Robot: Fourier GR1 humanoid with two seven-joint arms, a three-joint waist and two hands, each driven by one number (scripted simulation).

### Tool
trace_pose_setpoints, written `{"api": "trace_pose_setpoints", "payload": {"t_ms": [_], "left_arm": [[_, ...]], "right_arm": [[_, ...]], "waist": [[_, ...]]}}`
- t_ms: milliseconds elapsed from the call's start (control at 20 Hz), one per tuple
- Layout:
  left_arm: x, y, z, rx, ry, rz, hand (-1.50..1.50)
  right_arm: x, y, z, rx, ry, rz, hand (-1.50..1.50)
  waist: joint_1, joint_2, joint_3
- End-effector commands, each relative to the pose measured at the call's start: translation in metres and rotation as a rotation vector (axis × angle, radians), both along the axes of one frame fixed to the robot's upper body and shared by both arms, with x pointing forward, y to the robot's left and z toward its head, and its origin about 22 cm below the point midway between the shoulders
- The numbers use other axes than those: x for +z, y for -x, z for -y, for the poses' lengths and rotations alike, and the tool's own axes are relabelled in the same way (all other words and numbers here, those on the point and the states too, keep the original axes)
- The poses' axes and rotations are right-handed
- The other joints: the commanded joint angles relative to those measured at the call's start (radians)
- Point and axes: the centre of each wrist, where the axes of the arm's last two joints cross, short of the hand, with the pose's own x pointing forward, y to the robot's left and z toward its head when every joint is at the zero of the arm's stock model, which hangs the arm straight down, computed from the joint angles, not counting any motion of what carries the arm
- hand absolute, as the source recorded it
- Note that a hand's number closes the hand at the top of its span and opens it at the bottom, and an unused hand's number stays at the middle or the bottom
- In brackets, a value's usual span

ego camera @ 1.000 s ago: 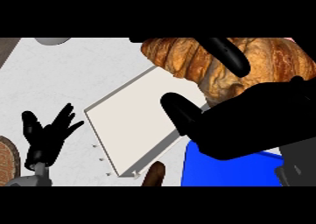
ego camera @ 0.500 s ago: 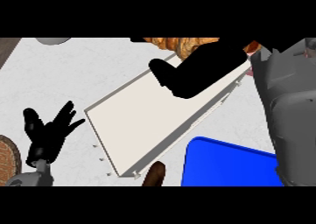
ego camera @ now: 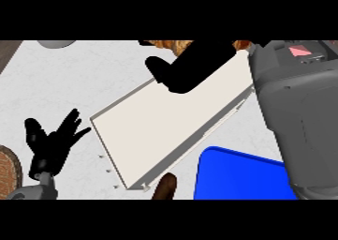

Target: Pick the croissant from the tray and place it in the tiered shelf

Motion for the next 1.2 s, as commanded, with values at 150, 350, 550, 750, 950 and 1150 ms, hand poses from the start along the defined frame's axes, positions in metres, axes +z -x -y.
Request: {"api": "trace_pose_setpoints", "payload": {"t_ms": [150, 350, 550, 750, 950, 1150], "left_arm": [[-0.012, -0.003, 0.002, 0.008, -0.004, -0.049, 0.00], [-0.005, -0.004, -0.002, -0.001, 0.006, -0.042, 0.00], [-0.020, 0.006, -0.011, 0.012, 0.006, -0.041, 0.00], [-0.012, -0.001, -0.019, 0.024, -0.003, -0.031, 0.00], [-0.013, 0.007, -0.015, 0.013, 0.002, -0.055, 0.00], [-0.012, 0.009, 0.009, 0.013, -0.004, -0.042, 0.00]], "right_arm": [[0.008, -0.012, 0.000, -0.006, 0.075, 0.046, 1.50], [0.003, -0.013, 0.008, -0.056, -0.141, -0.089, 1.50], [0.001, -0.017, 0.021, -0.081, -0.261, -0.138, -1.50], [0.006, -0.023, 0.028, -0.056, -0.407, -0.228, -1.50], [0.008, -0.028, 0.036, -0.052, -0.542, -0.286, -1.50], [0.030, -0.026, 0.052, -0.103, -0.678, -0.314, -1.50]], "waist": [[0.000, 0.004, -0.004], [-0.005, 0.002, -0.003], [-0.006, 0.003, -0.004], [-0.005, 0.004, -0.004], [-0.001, 0.002, -0.003], [-0.001, 0.000, -0.003]]}}
